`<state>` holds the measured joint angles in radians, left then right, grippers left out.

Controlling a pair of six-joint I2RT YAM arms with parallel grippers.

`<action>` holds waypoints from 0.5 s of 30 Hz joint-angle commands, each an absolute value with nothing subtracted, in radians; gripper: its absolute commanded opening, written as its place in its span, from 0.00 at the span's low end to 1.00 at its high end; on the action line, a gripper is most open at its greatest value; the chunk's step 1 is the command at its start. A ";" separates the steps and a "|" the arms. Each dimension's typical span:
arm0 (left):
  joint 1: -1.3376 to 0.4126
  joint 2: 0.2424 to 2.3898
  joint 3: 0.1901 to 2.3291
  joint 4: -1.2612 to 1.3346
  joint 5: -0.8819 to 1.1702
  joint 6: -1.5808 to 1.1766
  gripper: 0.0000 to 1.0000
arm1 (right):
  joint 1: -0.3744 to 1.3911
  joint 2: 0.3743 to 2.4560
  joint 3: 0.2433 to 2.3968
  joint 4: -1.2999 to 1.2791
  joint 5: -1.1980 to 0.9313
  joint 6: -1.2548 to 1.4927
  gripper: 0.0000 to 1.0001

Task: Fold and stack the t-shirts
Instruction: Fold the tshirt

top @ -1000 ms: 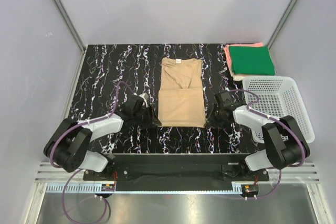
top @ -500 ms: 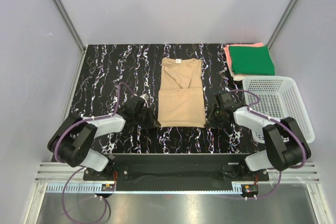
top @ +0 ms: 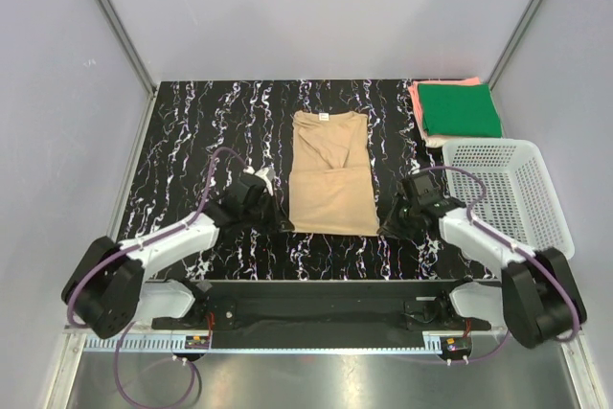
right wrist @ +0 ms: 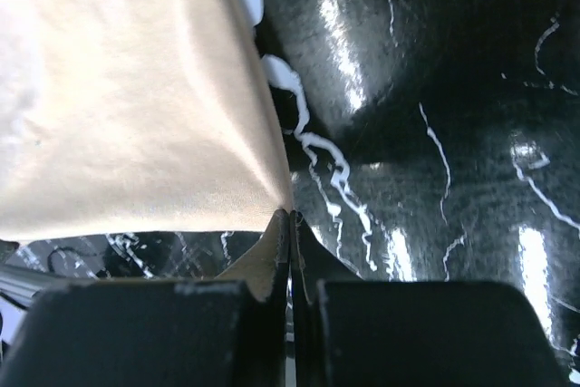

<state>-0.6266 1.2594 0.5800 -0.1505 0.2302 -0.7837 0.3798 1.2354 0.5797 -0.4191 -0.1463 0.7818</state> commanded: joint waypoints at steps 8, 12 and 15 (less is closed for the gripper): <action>-0.660 1.158 0.686 -0.238 0.206 -0.785 0.00 | 0.391 0.896 0.587 -0.569 -0.141 0.781 0.00; -0.660 1.157 0.753 -0.287 0.192 -0.772 0.00 | 0.391 0.858 0.666 -0.607 -0.129 0.767 0.00; -0.660 1.151 0.810 -0.331 0.186 -0.756 0.00 | 0.391 0.874 0.745 -0.673 -0.091 0.756 0.00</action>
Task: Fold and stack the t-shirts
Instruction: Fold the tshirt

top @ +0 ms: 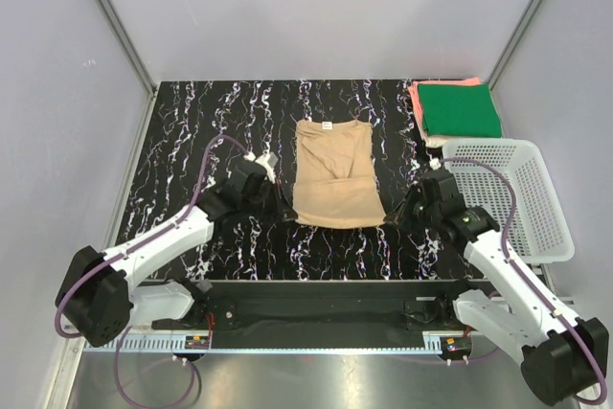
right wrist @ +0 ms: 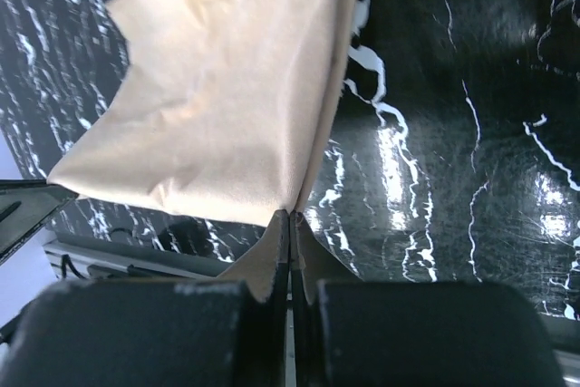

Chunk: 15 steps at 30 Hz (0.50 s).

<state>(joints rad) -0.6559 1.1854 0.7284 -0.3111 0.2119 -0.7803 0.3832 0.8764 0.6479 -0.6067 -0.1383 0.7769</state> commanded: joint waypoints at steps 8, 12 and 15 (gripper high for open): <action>-0.582 1.273 0.971 -0.351 0.190 -0.687 0.00 | 0.388 1.041 0.877 -0.608 -0.022 0.654 0.00; -0.528 1.418 1.125 -0.353 0.219 -0.623 0.00 | 0.367 1.213 1.009 -0.572 0.032 0.549 0.00; -0.482 1.527 1.251 -0.356 0.264 -0.600 0.00 | 0.322 1.351 1.117 -0.558 0.011 0.482 0.00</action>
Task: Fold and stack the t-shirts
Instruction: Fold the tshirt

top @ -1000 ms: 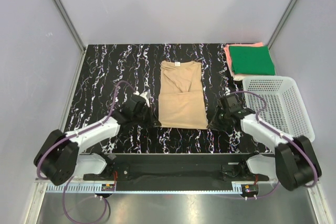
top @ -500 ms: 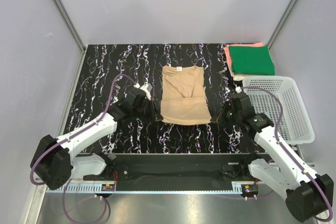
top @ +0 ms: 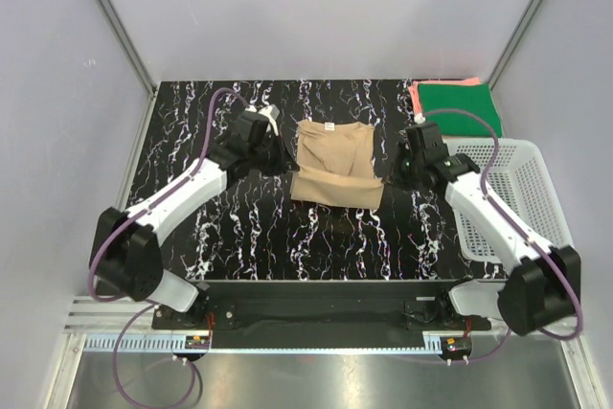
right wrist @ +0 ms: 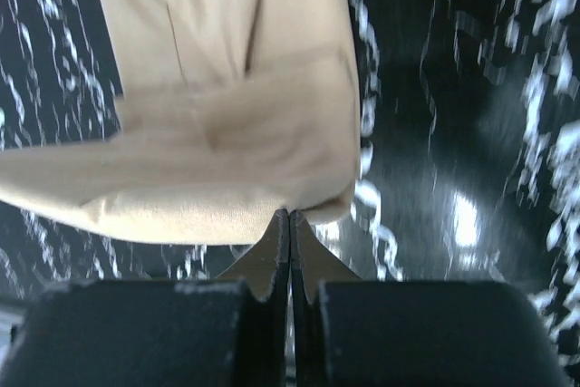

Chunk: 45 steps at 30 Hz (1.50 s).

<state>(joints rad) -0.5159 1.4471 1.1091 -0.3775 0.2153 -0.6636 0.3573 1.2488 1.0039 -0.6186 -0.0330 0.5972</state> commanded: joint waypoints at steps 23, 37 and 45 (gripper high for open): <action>-0.325 2.152 1.934 -0.253 0.446 -0.518 0.00 | 0.186 1.896 1.637 -0.489 -0.107 0.344 0.00; -0.249 2.448 2.150 -0.006 0.592 -0.601 0.17 | 0.169 2.129 1.848 -0.443 -0.066 0.304 0.01; -0.196 2.510 2.191 0.049 0.624 -0.603 0.29 | 0.141 2.249 1.986 -0.457 -0.029 0.285 0.34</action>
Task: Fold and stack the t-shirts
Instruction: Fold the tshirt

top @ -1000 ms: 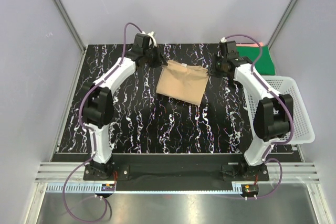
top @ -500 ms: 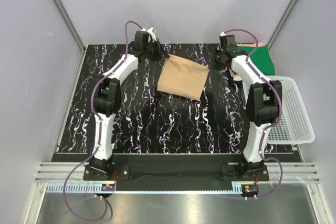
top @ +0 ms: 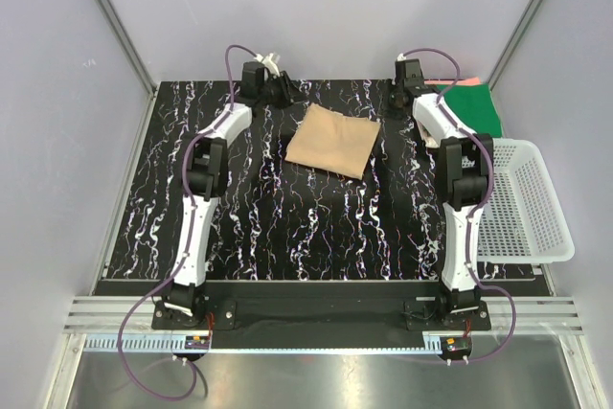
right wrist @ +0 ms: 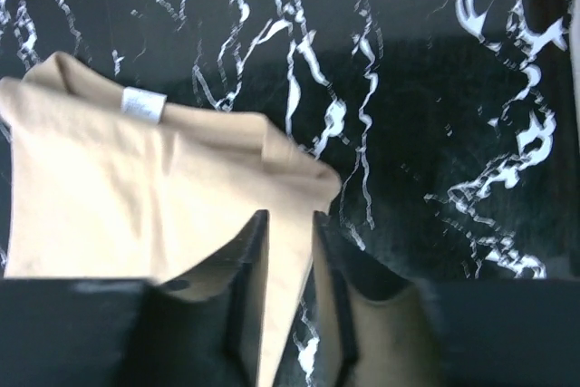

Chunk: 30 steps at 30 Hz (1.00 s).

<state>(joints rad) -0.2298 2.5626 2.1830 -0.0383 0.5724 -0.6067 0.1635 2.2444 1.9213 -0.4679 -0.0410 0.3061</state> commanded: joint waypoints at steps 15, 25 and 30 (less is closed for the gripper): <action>-0.256 2.122 1.655 -0.021 0.621 -0.492 0.35 | 0.176 1.914 1.537 -0.523 -0.365 0.405 0.56; -0.276 2.031 1.491 -0.222 0.434 -0.376 0.35 | 0.224 1.916 1.384 -0.511 -0.416 0.350 0.61; -0.279 2.052 1.457 -0.238 0.428 -0.351 0.37 | 0.224 1.953 1.355 -0.465 -0.423 0.342 0.58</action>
<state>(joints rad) -0.2806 2.1139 1.4601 -0.2501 0.4618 -0.3950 0.2211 1.9469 1.3647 -0.5144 -0.3954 0.3653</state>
